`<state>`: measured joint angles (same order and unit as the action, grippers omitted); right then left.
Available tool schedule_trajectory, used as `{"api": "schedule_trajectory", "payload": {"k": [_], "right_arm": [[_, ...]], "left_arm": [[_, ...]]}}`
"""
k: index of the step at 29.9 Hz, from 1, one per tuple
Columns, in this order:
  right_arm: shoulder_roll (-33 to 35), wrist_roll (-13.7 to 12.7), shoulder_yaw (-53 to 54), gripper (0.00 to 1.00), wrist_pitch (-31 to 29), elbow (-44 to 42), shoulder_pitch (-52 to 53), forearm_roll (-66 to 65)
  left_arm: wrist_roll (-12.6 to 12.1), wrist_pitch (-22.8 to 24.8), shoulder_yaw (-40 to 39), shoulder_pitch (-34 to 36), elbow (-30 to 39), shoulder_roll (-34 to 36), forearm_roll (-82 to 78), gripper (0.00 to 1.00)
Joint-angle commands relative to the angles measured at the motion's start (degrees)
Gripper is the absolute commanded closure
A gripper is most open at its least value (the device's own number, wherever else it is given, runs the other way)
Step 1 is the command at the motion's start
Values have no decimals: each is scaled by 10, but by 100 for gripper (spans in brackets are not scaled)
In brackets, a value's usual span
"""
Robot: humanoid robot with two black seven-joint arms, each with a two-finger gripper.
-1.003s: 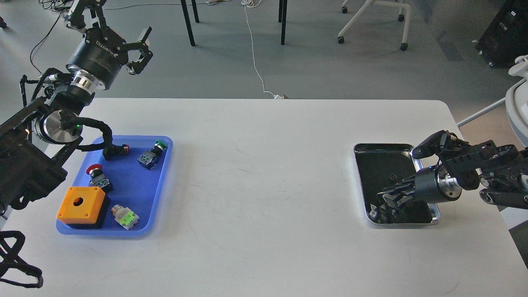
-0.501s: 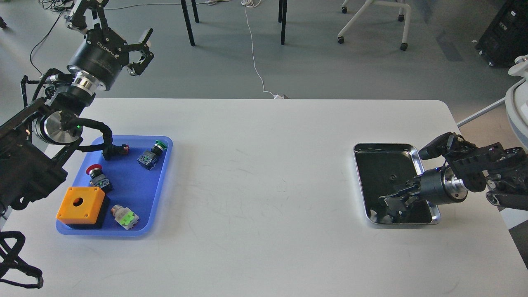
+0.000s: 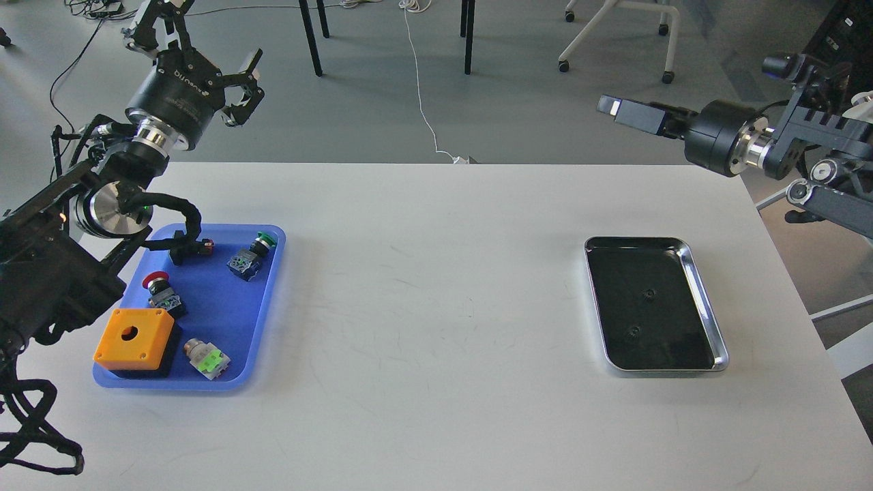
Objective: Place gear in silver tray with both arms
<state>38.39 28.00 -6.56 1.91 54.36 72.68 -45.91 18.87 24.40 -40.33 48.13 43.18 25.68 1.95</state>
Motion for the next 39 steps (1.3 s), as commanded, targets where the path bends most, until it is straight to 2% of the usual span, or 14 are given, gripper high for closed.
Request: {"api": "schedule_trajectory", "payload": {"k": [1, 6, 9, 14, 18, 22, 23, 26, 27, 35, 39], "right_arm": [[-16, 0, 136, 1, 2, -12, -39, 80], [-81, 0, 270, 1, 3, -93, -64, 141], [-100, 0, 347, 1, 2, -151, -73, 232], [-142, 0, 374, 1, -8, -222, -88, 421], [-148, 0, 384, 1, -26, -223, -113, 489], [-155, 0, 421, 1, -89, -224, -151, 572], [-160, -7, 429, 1, -102, -225, -159, 586], [-162, -52, 464, 1, -146, -225, -181, 601], [-162, -58, 477, 1, -160, -225, -188, 601], [-182, -62, 508, 1, -191, -219, -226, 601], [-182, -62, 513, 1, -226, -222, -237, 601]], "left_arm": [[-1, 1, 2, -2, -27, -21, -1, 2], [-1, 2, 2, -1, -77, -50, 0, 2], [-2, 2, 1, -1, -91, -55, 2, 2], [-23, 1, -7, 0, -95, -67, 7, 2], [-44, 0, -12, 1, -99, -76, 10, 2], [-50, 0, -26, -2, -103, -87, 34, 2], [-50, 0, -29, -4, -103, -90, 42, 2], [-48, -1, -31, -9, -101, -113, 71, 2], [-48, -4, -31, -14, -101, -120, 78, 2], [-41, -18, -31, -17, -101, -122, 81, 2], [-41, -22, -30, -14, -100, -120, 80, 2]]}}
